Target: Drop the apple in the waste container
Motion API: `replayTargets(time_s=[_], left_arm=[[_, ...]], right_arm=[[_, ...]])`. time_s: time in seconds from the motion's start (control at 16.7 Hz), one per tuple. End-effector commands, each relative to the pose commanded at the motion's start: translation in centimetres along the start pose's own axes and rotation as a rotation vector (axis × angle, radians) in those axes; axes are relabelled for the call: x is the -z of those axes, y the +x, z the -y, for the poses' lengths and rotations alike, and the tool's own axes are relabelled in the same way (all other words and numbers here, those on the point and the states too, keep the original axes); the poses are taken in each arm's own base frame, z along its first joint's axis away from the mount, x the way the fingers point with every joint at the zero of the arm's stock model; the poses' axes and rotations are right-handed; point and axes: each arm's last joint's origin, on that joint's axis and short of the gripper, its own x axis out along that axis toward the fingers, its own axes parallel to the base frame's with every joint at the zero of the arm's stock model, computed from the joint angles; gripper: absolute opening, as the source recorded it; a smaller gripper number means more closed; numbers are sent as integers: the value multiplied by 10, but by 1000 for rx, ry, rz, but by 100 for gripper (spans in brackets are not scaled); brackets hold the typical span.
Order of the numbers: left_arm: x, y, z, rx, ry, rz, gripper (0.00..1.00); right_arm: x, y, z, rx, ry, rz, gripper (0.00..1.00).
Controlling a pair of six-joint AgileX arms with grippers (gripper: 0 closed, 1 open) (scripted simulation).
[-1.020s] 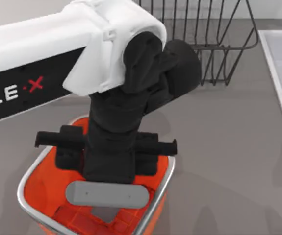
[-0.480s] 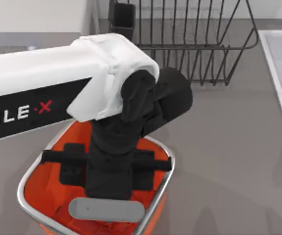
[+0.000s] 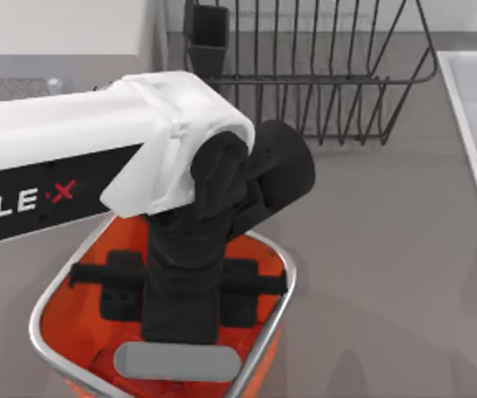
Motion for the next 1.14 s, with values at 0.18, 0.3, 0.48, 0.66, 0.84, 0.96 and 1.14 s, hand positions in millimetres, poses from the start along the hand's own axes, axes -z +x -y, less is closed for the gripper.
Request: replayTargets(time_s=[0.18,0.3,0.48,0.66,0.84,0.96,1.14], left_arm=[[0,0,0,0,0,0,23],[0,0,0,0,0,0,38],[0,0,0,0,0,0,60],[0,0,0,0,0,0,83],[0,0,0,0,0,0,100],[0,0,0,0,0,0,100],[0,0,0,0,0,0,100]], right_arm=[[0,0,0,0,0,0,100],[0,0,0,0,0,0,100],[0,0,0,0,0,0,100],[0,0,0,0,0,0,100],[0,0,0,0,0,0,100],[0,0,0,0,0,0,100],[0,0,0,0,0,0,100]])
